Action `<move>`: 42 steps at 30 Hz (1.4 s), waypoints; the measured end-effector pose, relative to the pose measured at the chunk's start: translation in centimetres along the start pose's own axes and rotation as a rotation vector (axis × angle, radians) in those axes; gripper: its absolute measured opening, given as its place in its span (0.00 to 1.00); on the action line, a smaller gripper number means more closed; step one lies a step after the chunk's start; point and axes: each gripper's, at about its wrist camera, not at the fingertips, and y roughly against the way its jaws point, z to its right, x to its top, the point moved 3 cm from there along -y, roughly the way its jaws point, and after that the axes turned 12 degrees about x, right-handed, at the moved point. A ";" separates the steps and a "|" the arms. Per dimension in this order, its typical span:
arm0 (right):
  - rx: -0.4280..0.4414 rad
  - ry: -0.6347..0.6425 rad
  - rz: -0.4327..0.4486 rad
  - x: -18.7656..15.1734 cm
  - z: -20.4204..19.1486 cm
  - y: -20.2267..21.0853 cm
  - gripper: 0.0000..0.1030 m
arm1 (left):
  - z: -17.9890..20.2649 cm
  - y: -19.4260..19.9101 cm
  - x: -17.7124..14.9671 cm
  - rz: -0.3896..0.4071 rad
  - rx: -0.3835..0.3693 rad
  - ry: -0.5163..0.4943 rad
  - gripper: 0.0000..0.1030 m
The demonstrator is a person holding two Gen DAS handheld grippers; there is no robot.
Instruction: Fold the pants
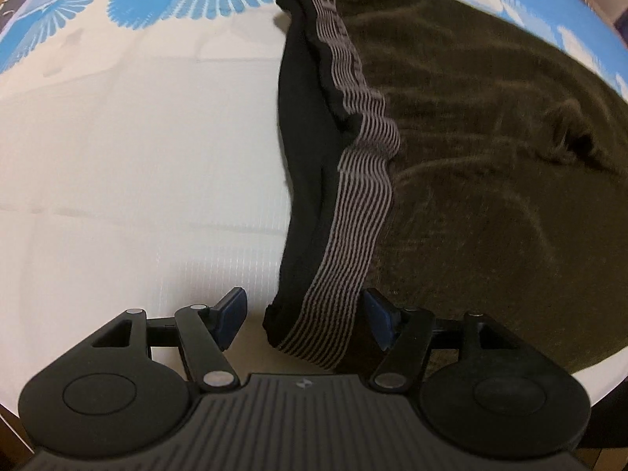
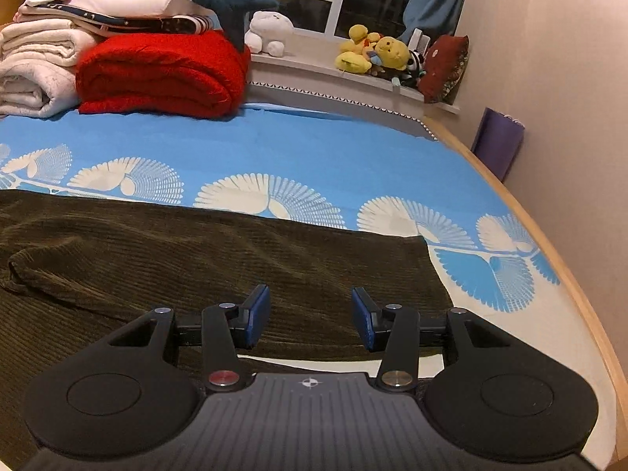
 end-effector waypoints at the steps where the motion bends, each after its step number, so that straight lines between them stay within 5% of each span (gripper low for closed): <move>1: 0.000 0.000 -0.002 0.0 -0.1 0.0 0.46 | 0.0 -0.1 0.0 -0.002 -0.002 -0.003 0.69; 7: -0.001 0.004 -0.012 0.0 -0.2 -0.3 0.46 | 0.4 0.1 -0.1 0.021 -0.032 -0.054 0.42; 12: -0.003 0.002 -0.018 0.2 -0.2 -0.5 0.46 | 0.3 1.1 -0.4 0.070 -0.045 -0.086 0.32; 18: 0.012 0.003 -0.011 0.6 -0.8 -0.7 0.46 | -0.5 3.3 -1.4 0.124 -0.062 -0.091 0.30; 25: 0.025 0.019 -0.018 1.0 -1.6 -1.2 0.46 | 0.2 3.0 -1.7 0.081 0.013 -0.145 0.37; 28: 0.026 0.022 -0.018 1.0 -1.7 -1.1 0.46 | 0.2 4.4 -1.1 0.156 0.031 -0.129 0.38; 34: 0.022 0.022 -0.021 0.8 -1.5 -0.9 0.46 | 2.7 6.6 -1.0 0.283 -0.084 -0.219 0.39; 36: 0.019 0.014 -0.026 0.7 -1.3 -0.9 0.46 | 4.2 5.5 -1.6 0.250 -0.061 -0.308 0.39; 39: 0.014 0.003 -0.028 0.6 -1.0 -0.9 0.46 | 5.3 2.5 -2.4 0.124 0.069 -0.409 0.38; 42: 0.011 -0.001 -0.031 0.5 -1.1 -0.9 0.46 | 5.3 3.2 -1.9 0.147 0.044 -0.389 0.41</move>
